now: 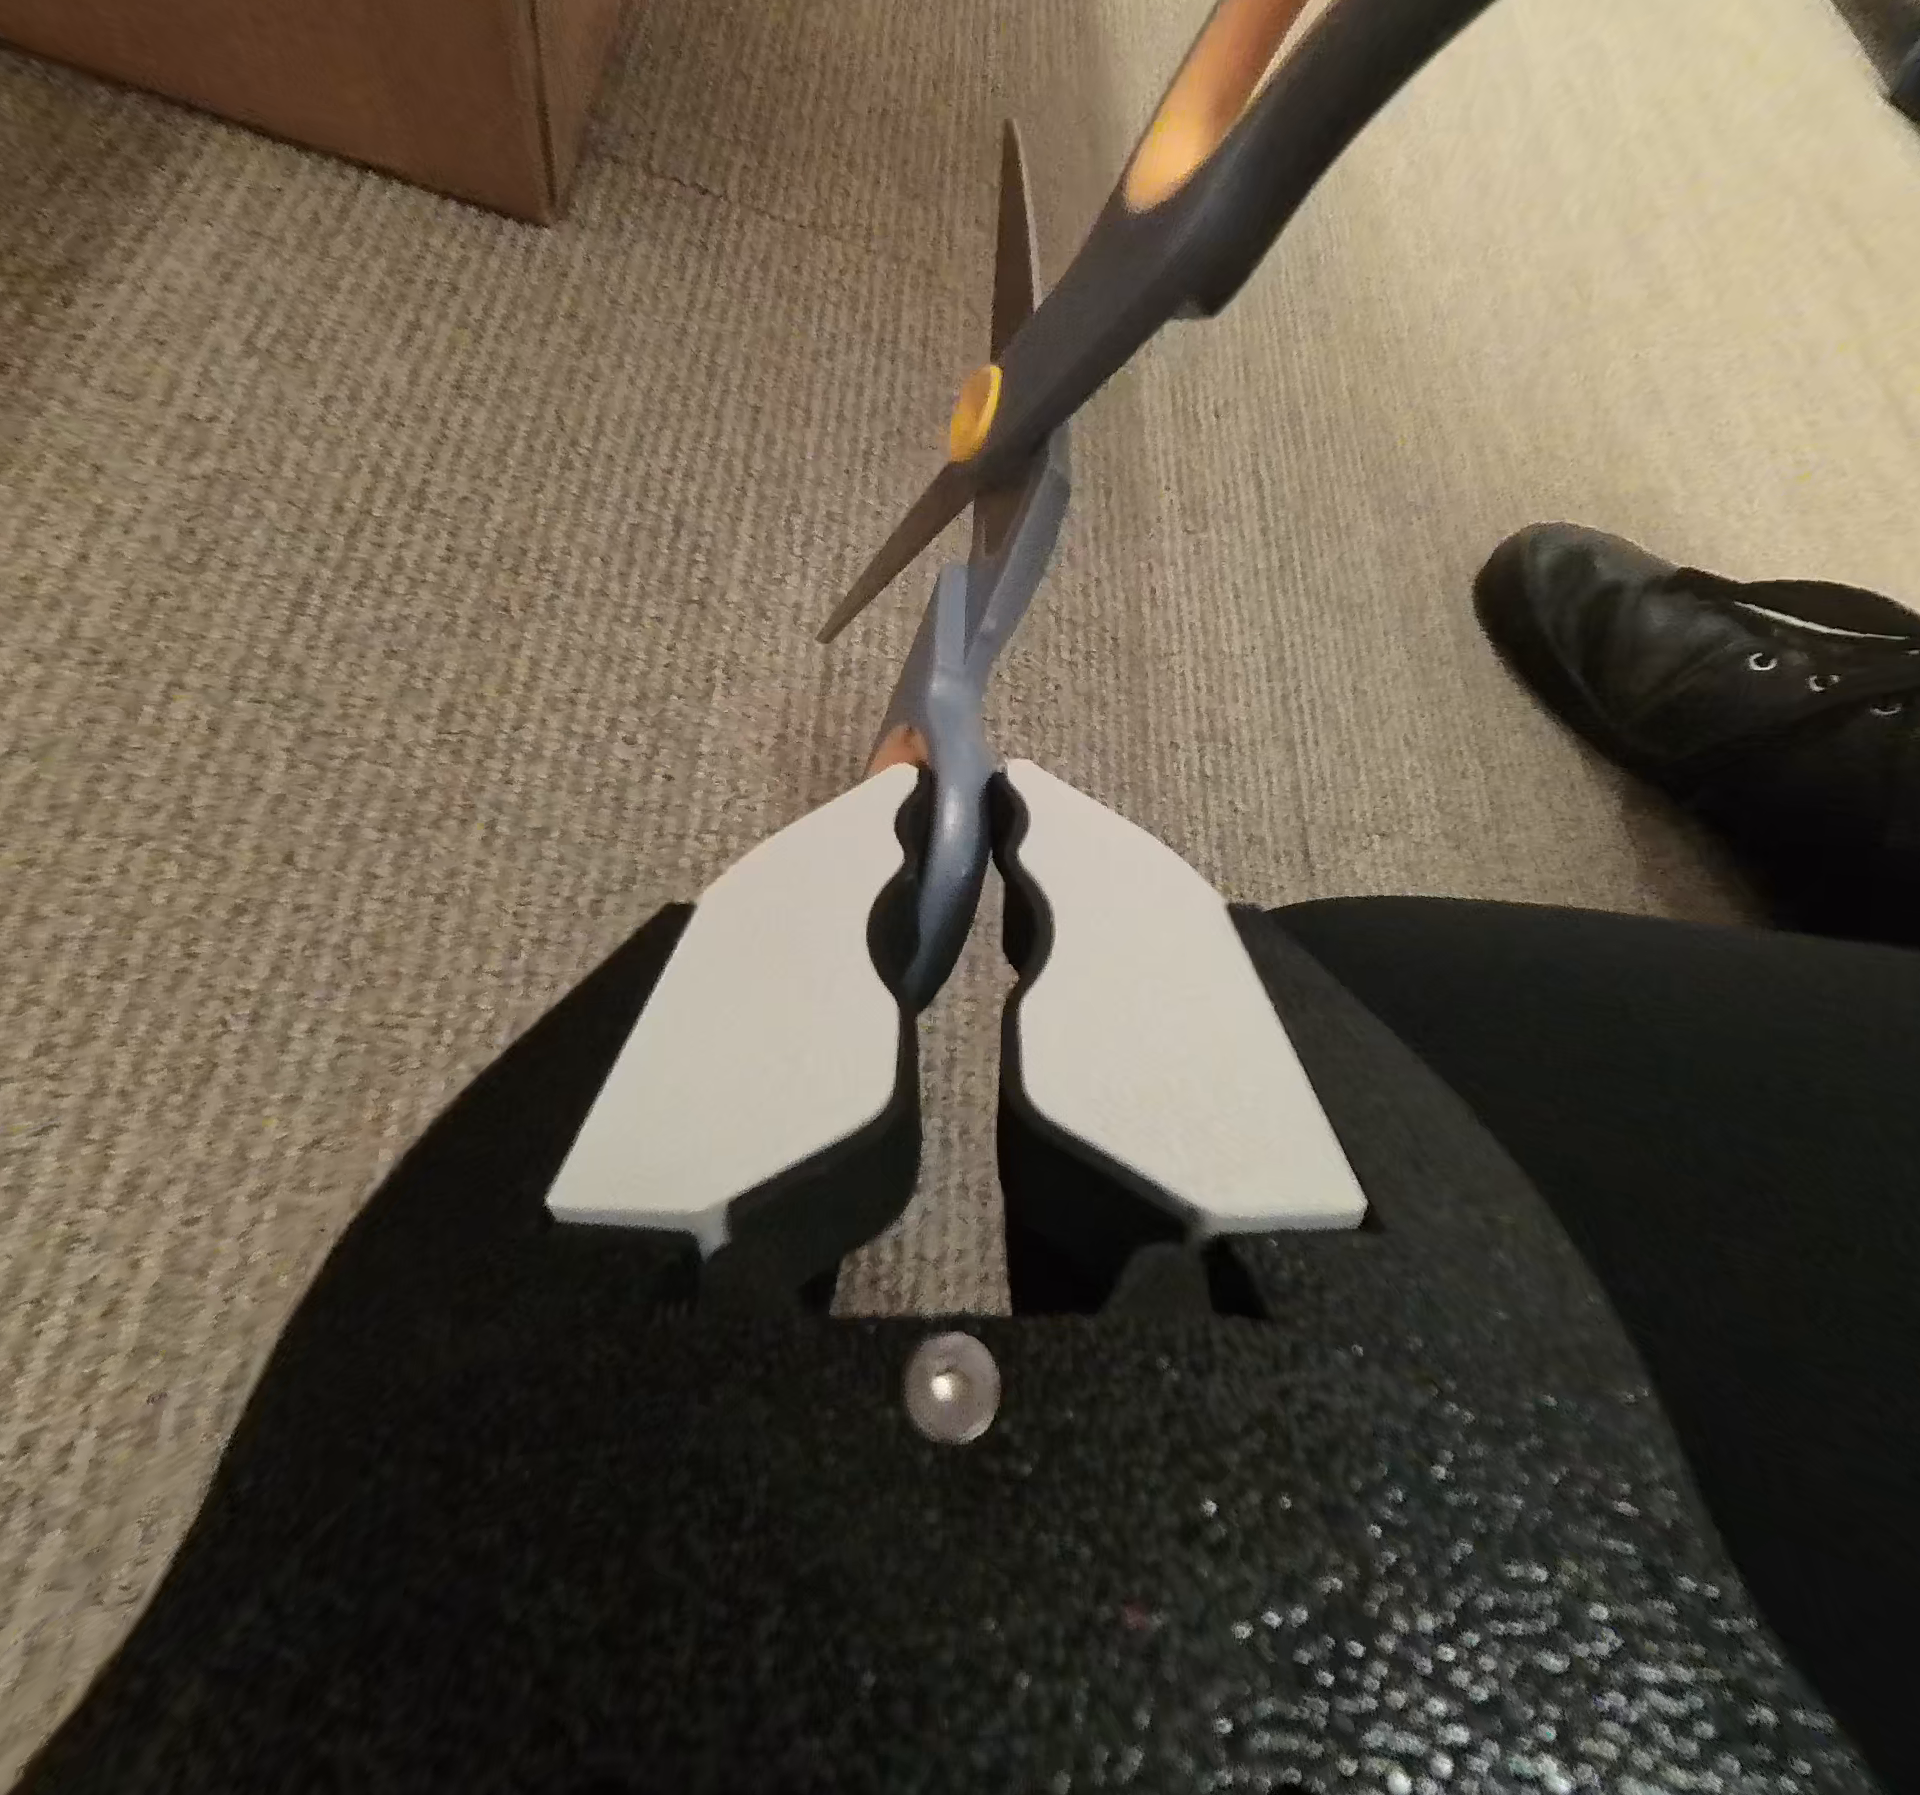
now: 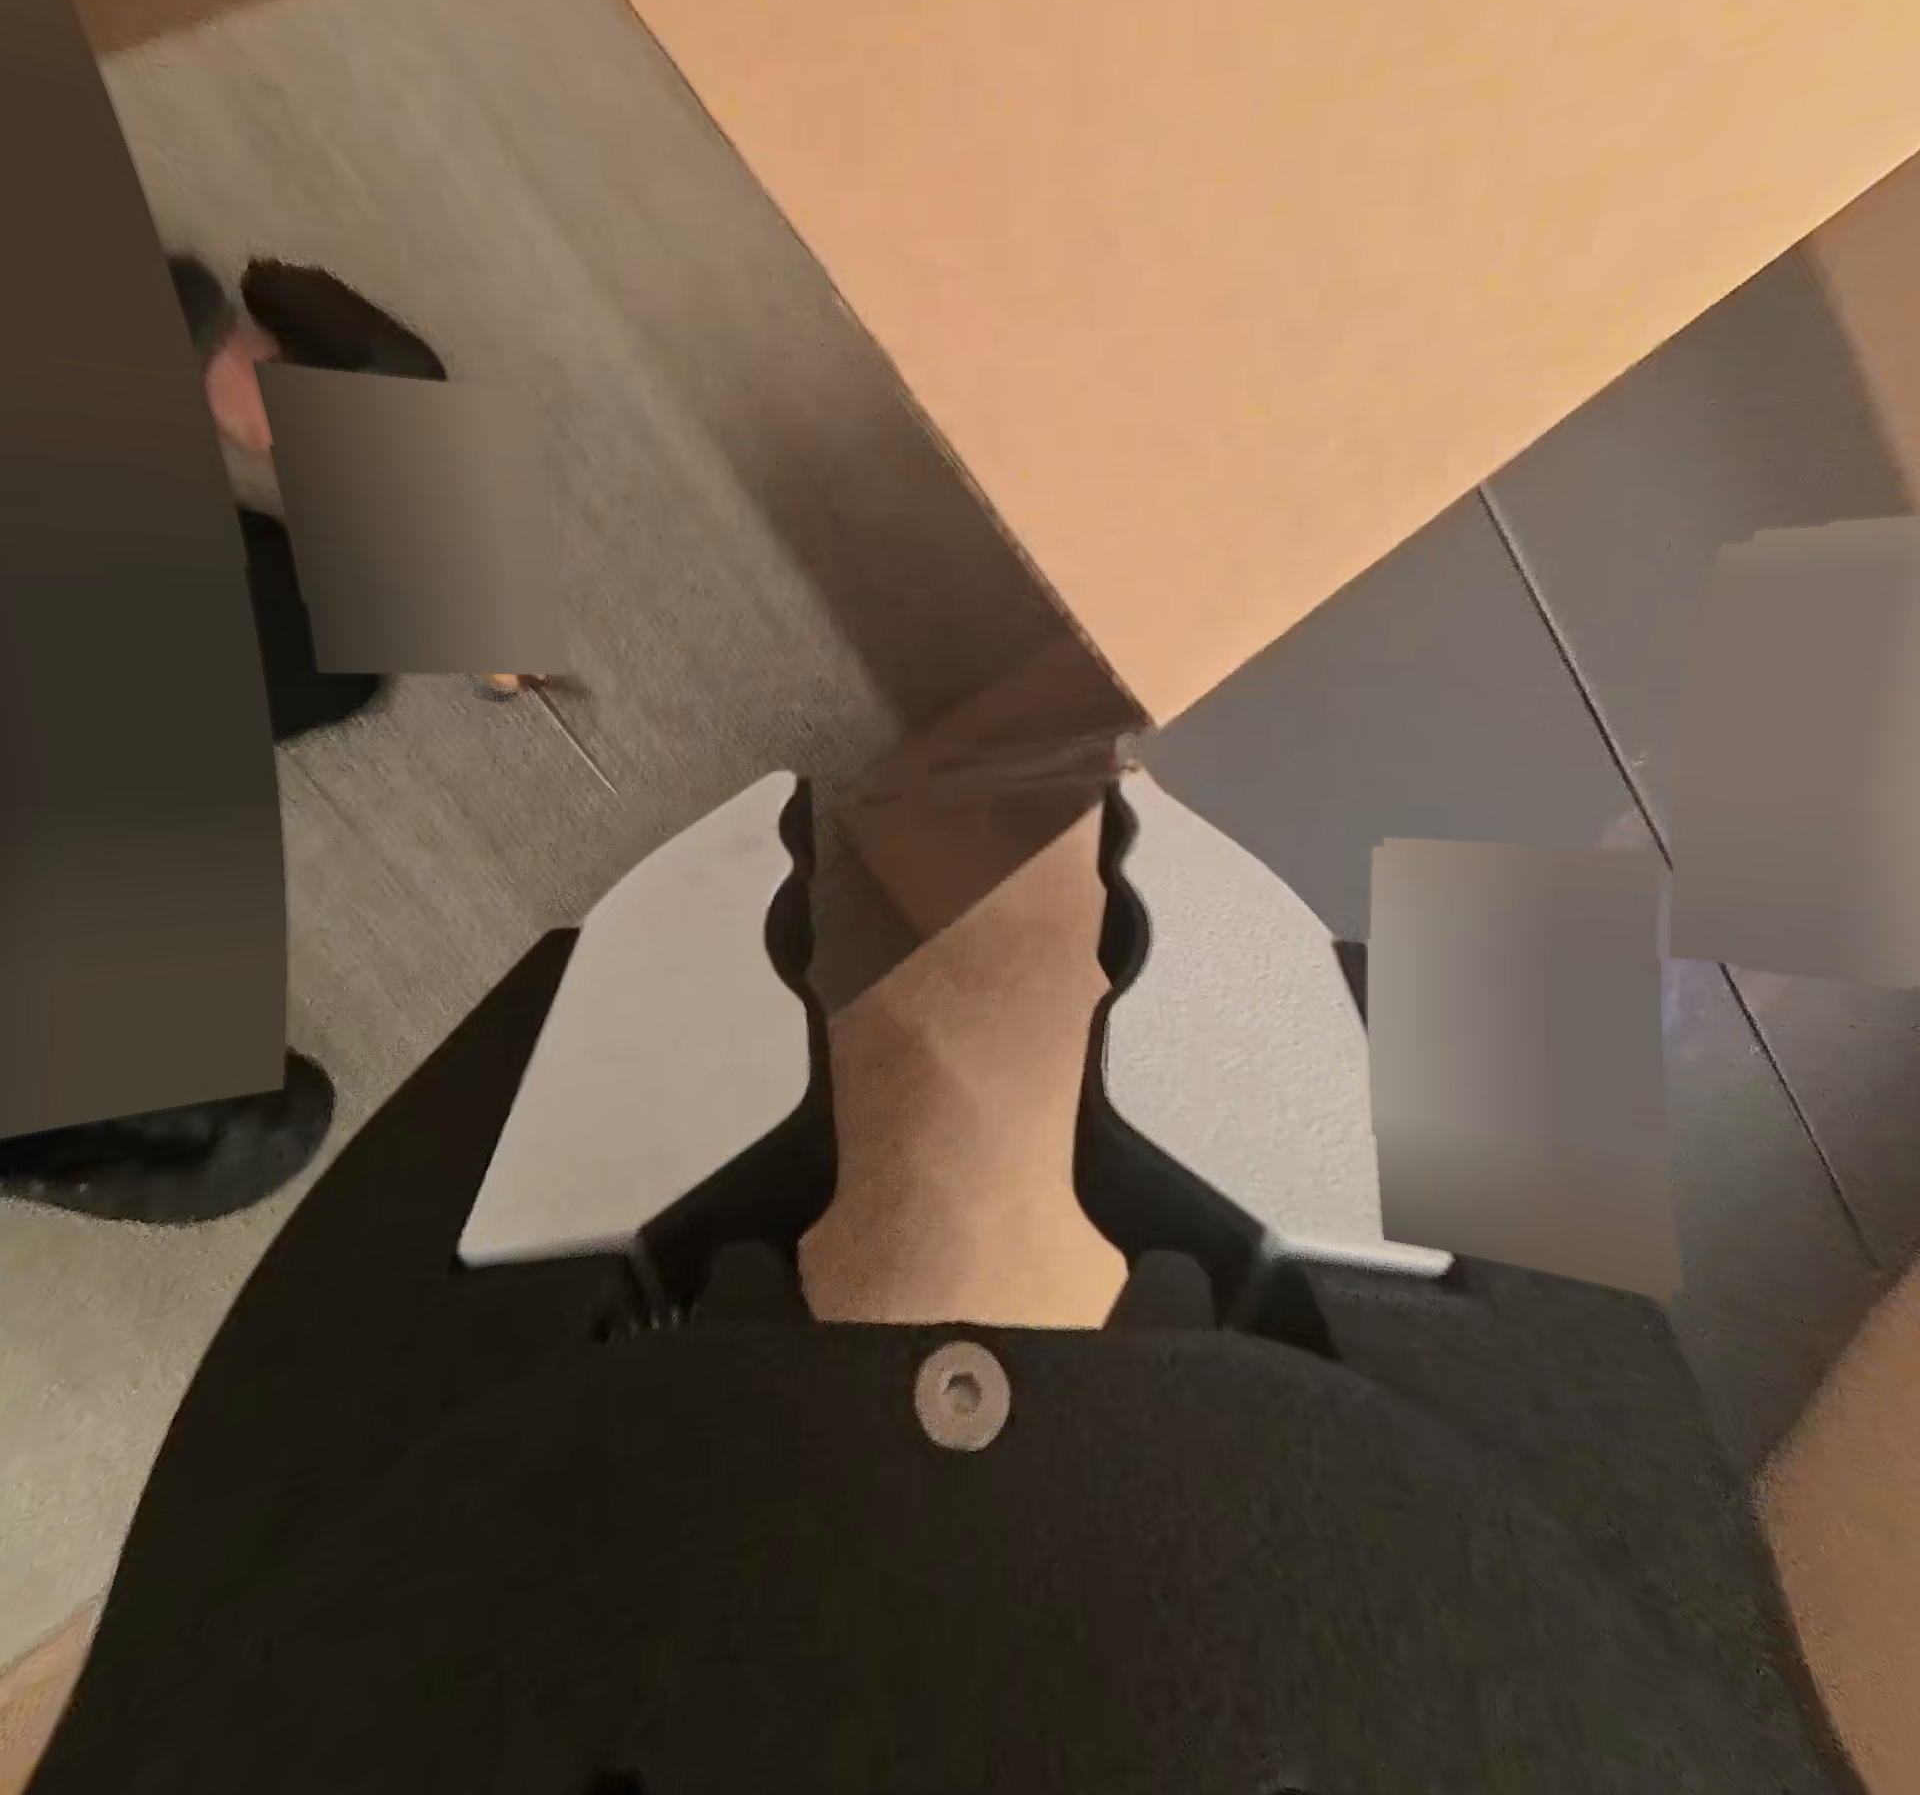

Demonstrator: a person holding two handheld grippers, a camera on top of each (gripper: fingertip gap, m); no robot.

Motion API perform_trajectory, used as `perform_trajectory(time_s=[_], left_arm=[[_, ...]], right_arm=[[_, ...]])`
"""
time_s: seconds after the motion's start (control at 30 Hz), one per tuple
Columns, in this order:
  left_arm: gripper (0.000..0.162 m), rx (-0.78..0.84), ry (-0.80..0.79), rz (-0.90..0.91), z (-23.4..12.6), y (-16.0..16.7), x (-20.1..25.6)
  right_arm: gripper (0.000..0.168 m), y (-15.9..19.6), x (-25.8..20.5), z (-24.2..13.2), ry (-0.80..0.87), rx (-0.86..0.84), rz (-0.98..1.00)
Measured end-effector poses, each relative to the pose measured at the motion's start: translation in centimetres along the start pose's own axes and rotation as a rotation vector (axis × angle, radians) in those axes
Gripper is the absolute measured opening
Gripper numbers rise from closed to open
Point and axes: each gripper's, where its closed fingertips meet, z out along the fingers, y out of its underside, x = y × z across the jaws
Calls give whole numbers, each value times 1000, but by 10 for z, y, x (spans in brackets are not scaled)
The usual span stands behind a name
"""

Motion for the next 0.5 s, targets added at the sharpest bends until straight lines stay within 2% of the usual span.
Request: perform_trajectory(time_s=[0.13,0.3,0.4,0.5], left_arm=[[10,34,-40,-40,-1,0,-11],[15,95,-76,-100,-18,-20,-20],[14,127,-69,-52,-36,-58,-5],[14,175,-26,17,-64,-121,28]], right_arm=[[67,12,18,16,-56,-62,26],[68,23,26,26,-96,-150,-30],[59,23,30,26,-125,-169,-59],[50,26,29,26,-192,-181,-56]])
